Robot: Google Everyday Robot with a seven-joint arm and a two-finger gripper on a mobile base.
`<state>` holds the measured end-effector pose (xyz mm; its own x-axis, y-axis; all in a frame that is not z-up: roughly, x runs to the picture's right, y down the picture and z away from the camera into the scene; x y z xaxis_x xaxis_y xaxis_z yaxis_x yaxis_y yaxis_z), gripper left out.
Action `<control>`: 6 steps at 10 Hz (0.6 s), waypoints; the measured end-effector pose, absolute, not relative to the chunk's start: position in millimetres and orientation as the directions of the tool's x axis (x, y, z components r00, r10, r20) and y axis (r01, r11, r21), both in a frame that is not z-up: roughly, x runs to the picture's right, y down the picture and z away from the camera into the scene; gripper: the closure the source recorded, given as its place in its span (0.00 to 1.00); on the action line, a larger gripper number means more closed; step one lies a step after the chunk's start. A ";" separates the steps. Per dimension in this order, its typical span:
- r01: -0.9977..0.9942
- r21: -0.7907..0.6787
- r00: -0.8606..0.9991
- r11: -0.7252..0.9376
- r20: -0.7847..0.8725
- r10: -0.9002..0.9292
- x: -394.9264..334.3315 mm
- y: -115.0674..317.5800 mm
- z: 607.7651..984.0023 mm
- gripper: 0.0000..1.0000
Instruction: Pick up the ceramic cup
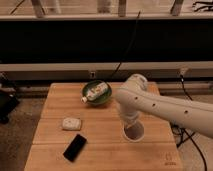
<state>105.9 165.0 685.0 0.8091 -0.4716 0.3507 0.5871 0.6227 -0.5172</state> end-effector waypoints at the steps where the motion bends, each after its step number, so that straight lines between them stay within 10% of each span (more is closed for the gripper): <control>1: 0.593 -0.512 0.805 0.622 0.349 -0.480 106.2 156.8 679.8 1.00; 6: 0.604 -0.518 0.796 0.605 0.352 -0.493 109.0 153.1 675.4 1.00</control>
